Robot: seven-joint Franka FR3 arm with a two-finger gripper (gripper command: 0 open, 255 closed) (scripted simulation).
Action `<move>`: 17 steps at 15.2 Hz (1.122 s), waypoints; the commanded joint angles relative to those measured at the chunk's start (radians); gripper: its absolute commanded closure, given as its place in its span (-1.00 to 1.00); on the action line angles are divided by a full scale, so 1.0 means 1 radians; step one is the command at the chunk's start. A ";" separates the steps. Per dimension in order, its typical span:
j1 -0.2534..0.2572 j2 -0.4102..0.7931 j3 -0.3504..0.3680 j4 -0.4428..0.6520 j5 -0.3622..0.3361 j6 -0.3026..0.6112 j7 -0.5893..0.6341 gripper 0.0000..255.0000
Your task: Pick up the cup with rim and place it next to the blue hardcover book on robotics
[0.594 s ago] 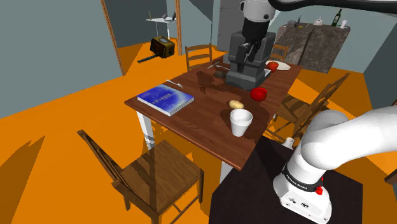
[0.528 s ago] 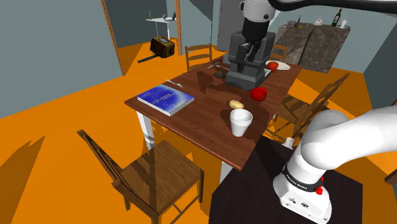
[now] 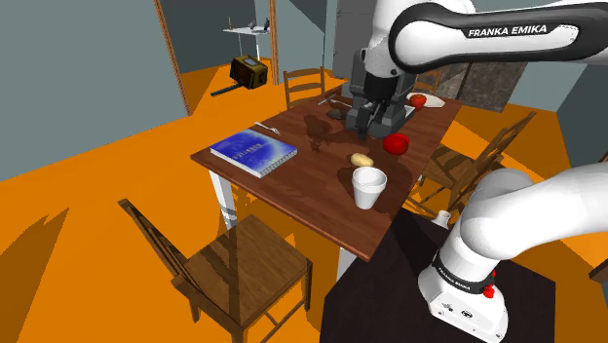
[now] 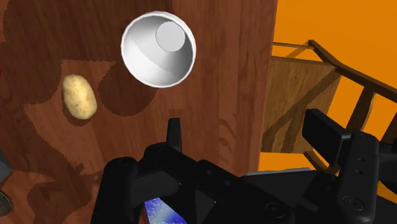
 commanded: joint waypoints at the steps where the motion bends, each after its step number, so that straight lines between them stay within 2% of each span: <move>1: -0.006 0.006 -0.015 -0.059 -0.007 0.059 -0.007 -1.00; 8: -0.031 0.091 -0.062 -0.229 -0.033 0.286 -0.025 -1.00; 16: -0.069 0.310 -0.116 -0.353 -0.074 0.595 -0.044 -1.00; 17: -0.070 0.313 -0.117 -0.354 -0.075 0.599 -0.044 -1.00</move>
